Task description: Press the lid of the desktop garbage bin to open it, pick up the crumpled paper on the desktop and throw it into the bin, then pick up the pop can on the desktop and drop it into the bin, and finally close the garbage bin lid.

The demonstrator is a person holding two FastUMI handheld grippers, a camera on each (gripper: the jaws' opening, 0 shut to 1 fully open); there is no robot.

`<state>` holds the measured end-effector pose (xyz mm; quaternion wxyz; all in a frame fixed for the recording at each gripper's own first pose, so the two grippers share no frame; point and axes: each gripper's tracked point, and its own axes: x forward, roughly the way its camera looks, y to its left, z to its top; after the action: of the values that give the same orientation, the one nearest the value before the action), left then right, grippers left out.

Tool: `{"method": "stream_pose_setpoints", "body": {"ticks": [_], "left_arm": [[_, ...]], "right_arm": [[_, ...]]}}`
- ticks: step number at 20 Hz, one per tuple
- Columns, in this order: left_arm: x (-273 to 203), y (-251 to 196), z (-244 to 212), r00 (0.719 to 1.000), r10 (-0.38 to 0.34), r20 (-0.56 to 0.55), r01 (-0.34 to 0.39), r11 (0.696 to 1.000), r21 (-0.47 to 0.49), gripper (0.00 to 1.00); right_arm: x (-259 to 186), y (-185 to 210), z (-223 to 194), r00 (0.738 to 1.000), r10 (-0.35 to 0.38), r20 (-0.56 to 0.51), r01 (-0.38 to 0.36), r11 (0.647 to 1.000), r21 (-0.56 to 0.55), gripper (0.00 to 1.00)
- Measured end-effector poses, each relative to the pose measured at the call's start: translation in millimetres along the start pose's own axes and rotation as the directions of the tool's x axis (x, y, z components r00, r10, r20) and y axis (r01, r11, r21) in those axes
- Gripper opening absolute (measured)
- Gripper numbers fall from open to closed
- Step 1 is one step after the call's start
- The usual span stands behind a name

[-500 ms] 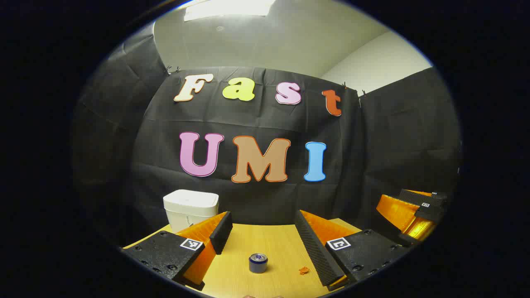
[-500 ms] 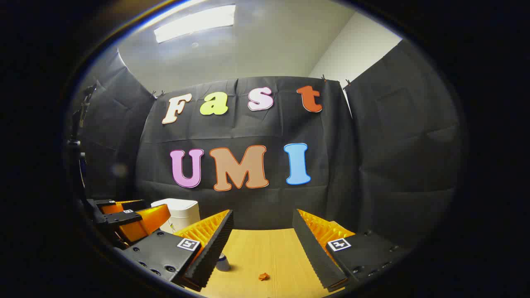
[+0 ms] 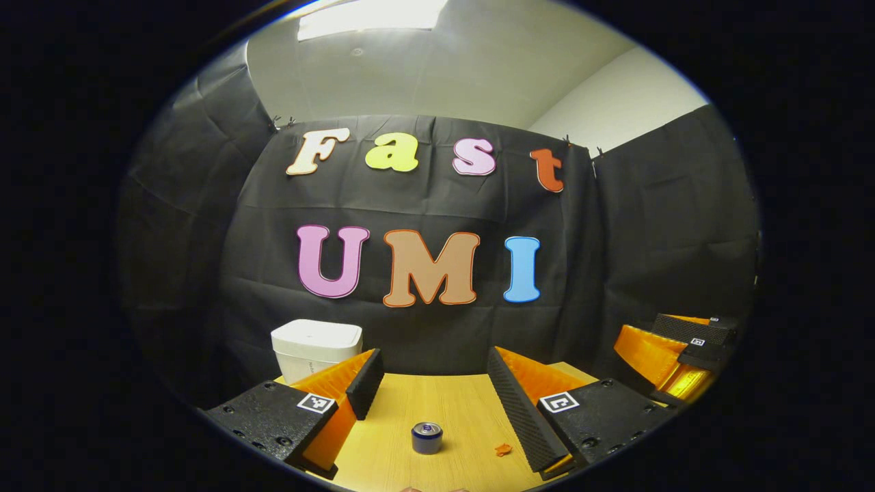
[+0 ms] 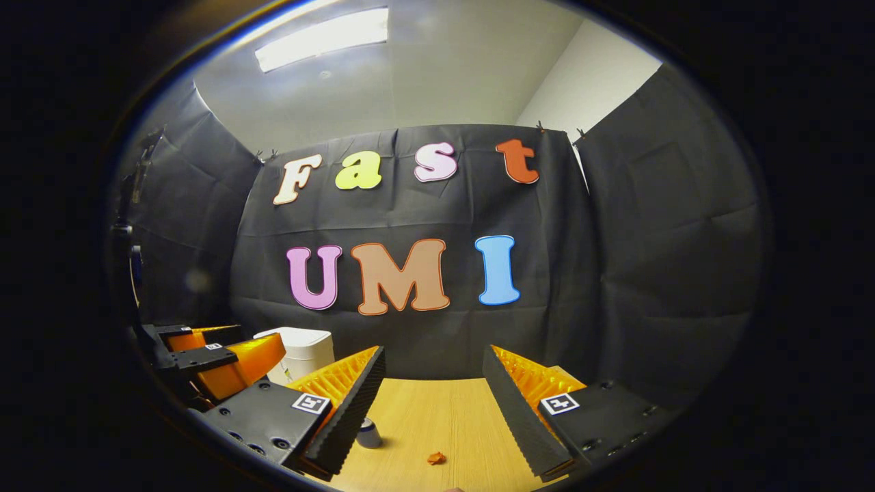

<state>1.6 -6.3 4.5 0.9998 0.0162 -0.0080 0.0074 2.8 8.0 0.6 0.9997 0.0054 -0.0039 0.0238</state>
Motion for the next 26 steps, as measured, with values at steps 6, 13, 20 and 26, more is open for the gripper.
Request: {"method": "stream_pose_setpoints", "body": {"ticks": [6, 13, 20, 26], "left_arm": [[-1, -1, 1, 1.0, 0.012, 0.0, -0.012, 1.0, 0.027, 0.92], [-3, 3, 7, 0.999, 0.029, 0.016, -0.029, 0.999, 0.043, 0.92], [-6, 4, 6, 0.999, 0.045, 0.01, -0.045, 0.998, 0.041, 0.93], [-7, 6, 4, 0.998, 0.057, 0.003, -0.057, 0.997, 0.046, 0.93]], "right_arm": [[1, 5, -1, 1.0, 0.021, -0.007, -0.021, 1.0, 0.02, 0.96], [4, 7, 0, 1.0, 0.03, 0.004, -0.03, 0.999, 0.027, 0.97], [4, 6, 0, 0.999, 0.031, 0.005, -0.031, 0.999, 0.017, 0.96], [5, 8, 0, 0.999, 0.033, 0.005, -0.034, 0.999, 0.026, 0.96]]}}
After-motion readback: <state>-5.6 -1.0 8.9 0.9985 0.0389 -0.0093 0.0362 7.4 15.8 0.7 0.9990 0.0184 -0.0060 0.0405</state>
